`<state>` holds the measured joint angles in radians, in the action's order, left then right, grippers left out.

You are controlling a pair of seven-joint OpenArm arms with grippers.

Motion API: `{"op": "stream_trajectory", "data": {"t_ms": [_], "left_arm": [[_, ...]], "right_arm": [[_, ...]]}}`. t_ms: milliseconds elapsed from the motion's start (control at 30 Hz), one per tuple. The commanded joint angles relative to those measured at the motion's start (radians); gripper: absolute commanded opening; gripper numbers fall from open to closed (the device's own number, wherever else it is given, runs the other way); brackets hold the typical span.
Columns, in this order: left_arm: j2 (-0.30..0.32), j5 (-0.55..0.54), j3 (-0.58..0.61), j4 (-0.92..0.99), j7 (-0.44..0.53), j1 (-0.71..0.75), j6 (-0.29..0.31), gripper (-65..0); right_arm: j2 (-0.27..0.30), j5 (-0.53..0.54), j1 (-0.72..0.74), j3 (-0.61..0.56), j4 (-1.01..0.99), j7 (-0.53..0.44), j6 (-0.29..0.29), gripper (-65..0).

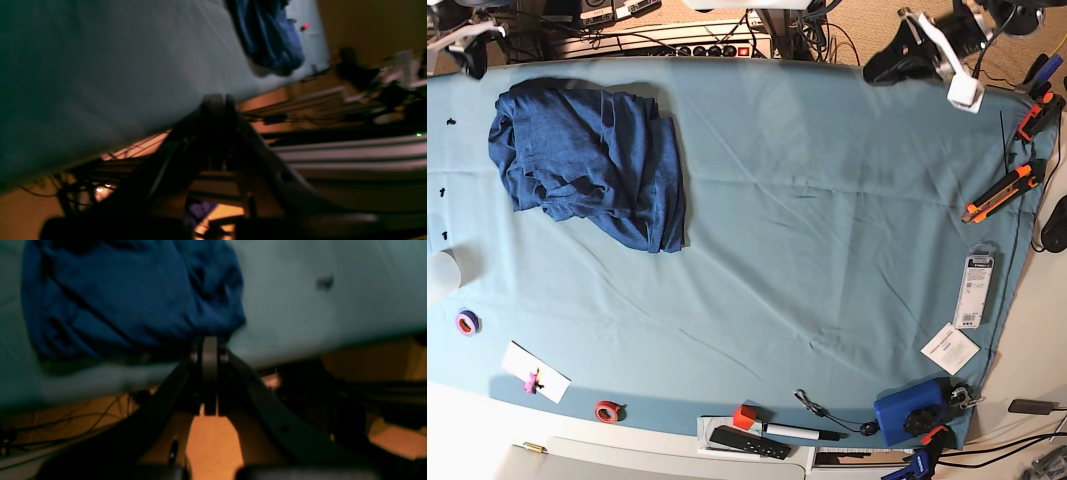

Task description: Layout the t-shirt on the table in an organized manner, then fold the t-shirt properly

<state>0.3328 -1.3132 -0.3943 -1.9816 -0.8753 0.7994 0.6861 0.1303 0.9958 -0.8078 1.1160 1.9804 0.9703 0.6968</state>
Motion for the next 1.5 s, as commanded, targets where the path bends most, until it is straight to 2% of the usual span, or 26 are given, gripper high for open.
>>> {"op": "stream_trajectory", "data": {"t_ms": [0, 133, 333, 433, 533, 667, 800, 900, 1033, 1167, 1200, 1300, 1367, 1467], "left_arm": [[0.009, -0.030, -0.006, -0.015, -0.002, 0.021, 0.012, -65.0], [0.023, -0.026, -0.006, -0.013, -0.089, 0.069, 0.012, -65.0], [0.090, -0.026, -0.005, 0.034, -0.162, 0.130, 0.012, -65.0], [0.137, -0.026, -0.005, 0.098, -0.226, 0.134, 0.012, -65.0], [0.184, -0.024, -0.005, 0.205, -0.211, 0.134, 0.012, -65.0], [0.220, 0.043, -0.005, 0.383, -0.118, 0.116, 0.012, -65.0], [0.222, 0.158, 0.010, 0.575, -0.023, 0.055, 0.012, -65.0], [0.236, 0.241, 0.070, 0.717, 0.105, -0.002, 0.012, -65.0], [0.227, 0.457, 0.217, 0.875, 0.348, -0.095, 0.012, -65.0], [0.159, 0.758, 0.365, 0.999, 0.599, -0.196, 0.012, -65.0], [0.134, 0.832, 0.397, 1.024, 0.642, -0.220, -0.010, -65.0], [0.055, 1.015, 0.482, 1.083, 0.731, -0.281, -0.171, -65.0], [0.010, 1.099, 0.535, 1.107, 0.773, -0.320, -0.288, -65.0], [-0.042, 1.180, 0.612, 1.133, 0.788, -0.380, -0.468, -65.0]], "right_arm": [[0.014, 0.034, -0.030, 0.009, 0.015, 0.000, 0.001, -65.0], [0.013, 0.131, -0.097, 0.008, 0.014, 0.105, 0.001, -65.0], [0.014, 0.161, -0.176, -0.002, 0.014, 0.146, 0.001, -65.0], [0.017, 0.163, -0.211, -0.055, 0.014, 0.158, 0.001, -65.0], [0.026, 0.140, -0.243, -0.168, 0.014, 0.159, 0.001, -65.0], [0.054, 0.019, -0.253, -0.374, -0.018, 0.136, 0.001, -65.0], [0.108, -0.134, -0.245, -0.582, -0.154, -0.002, 0.001, -65.0], [0.134, -0.259, -0.190, -0.710, -0.315, -0.074, 0.001, -65.0], [0.136, -0.387, -0.072, -0.823, -0.607, -0.190, -0.011, -65.0], [0.135, -0.443, 0.082, -0.909, -0.956, -0.373, -0.030, -65.0], [0.134, -0.451, 0.126, -0.932, -1.044, -0.428, -0.034, -65.0], [0.119, -0.458, 0.267, -0.991, -1.283, -0.553, -0.066, -65.0], [0.093, -0.458, 0.365, -1.010, -1.408, -0.602, -0.120, -65.0], [0.044, -0.459, 0.488, -1.011, -1.521, -0.608, -0.230, -65.0]]}}
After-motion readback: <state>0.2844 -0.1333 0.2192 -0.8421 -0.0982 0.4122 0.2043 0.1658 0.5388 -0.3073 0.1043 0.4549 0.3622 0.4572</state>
